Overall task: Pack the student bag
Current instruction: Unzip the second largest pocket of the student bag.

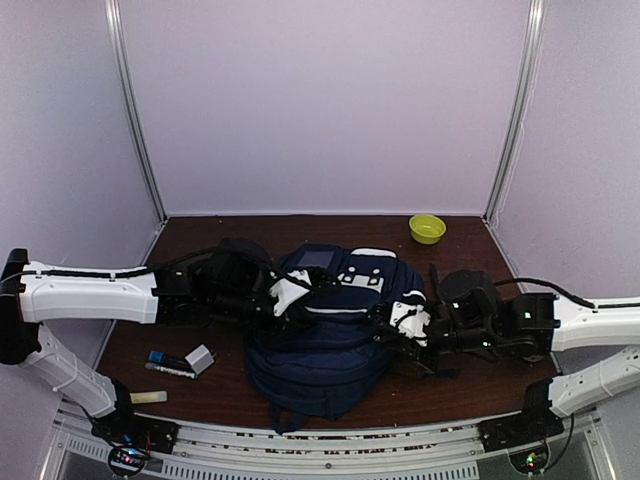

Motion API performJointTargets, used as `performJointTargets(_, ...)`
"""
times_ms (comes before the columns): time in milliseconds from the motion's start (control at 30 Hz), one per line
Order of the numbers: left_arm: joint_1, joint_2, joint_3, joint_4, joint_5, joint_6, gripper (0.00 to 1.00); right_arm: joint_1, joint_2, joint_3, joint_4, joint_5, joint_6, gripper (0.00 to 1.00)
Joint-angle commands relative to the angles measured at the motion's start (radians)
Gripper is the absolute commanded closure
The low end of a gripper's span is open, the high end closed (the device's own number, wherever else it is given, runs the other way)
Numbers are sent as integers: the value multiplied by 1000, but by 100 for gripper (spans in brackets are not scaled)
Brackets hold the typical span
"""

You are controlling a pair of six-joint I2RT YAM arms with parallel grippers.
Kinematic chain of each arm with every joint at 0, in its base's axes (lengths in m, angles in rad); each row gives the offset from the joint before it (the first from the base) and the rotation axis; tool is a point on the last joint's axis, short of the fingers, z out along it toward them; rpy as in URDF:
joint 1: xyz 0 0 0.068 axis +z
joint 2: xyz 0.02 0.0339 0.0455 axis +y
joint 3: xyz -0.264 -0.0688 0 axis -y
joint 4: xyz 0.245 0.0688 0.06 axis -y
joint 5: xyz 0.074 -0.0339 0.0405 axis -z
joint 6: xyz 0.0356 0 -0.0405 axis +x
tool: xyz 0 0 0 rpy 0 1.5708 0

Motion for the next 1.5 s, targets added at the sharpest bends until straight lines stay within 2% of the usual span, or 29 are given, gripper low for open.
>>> performJointTargets(0, 14, -2, 45, 104, -15, -34, 100, 47, -37, 18, 22, -35, 46, 100)
performJointTargets(367, 14, -3, 50, 100, -1, -43, 100, 95, -22, 36, 59, -12, 110, 100)
performJointTargets(733, -1, 12, 67, 90, 21, -58, 100, 143, -1, 14, 156, -57, 217, 100)
performJointTargets(1067, -6, 33, 88, 107, 51, -68, 100, 174, 49, 34, 280, -88, 328, 100)
performJointTargets(1467, -18, 55, 102, 92, 47, -67, 100, 186, 163, 81, 317, -50, 434, 100)
